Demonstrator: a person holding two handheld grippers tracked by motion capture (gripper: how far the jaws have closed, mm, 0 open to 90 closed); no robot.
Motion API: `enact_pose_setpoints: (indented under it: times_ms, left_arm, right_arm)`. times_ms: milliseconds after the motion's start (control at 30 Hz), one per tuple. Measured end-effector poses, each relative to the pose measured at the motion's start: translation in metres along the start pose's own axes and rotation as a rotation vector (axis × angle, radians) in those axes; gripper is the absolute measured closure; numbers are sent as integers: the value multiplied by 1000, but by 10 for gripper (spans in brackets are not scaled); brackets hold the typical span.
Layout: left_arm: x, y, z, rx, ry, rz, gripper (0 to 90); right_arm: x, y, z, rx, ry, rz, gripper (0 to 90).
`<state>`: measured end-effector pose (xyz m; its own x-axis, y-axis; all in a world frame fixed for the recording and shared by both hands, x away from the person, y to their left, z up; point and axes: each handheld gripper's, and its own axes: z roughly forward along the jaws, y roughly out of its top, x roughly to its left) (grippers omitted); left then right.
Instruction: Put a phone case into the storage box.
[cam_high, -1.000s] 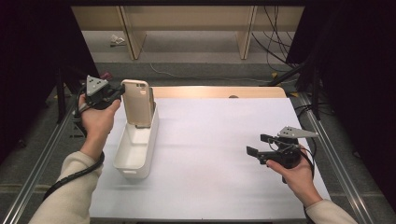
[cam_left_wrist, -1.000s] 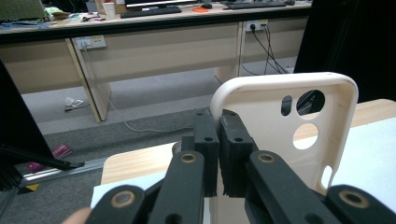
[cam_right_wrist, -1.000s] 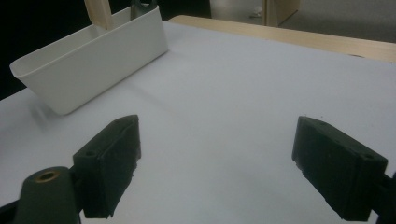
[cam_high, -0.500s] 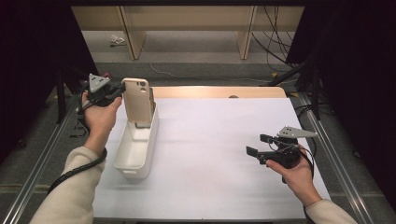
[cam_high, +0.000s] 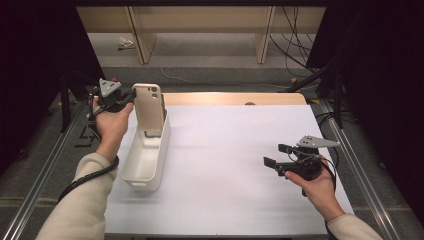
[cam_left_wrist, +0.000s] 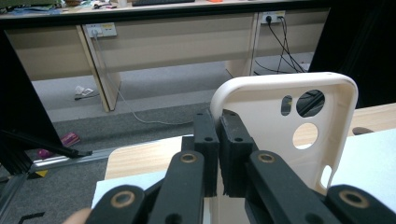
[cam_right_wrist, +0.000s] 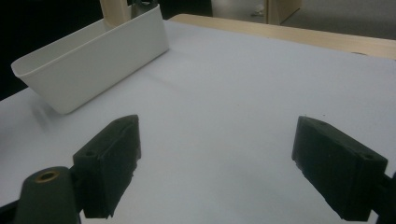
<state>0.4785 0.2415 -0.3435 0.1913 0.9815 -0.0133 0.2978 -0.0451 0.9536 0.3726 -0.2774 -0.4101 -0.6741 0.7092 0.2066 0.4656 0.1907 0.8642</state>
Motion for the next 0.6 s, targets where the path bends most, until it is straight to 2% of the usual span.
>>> enact_pose_setpoints:
  times_ms: [333,600]
  left_arm:
    - [1,-6,10,11,12,-19,863]
    - [1,-11,18,27,25,-18,863]
  right_arm:
    - [0,0,0,2,0,0,164]
    - [0,0,0,1,3,0,164]
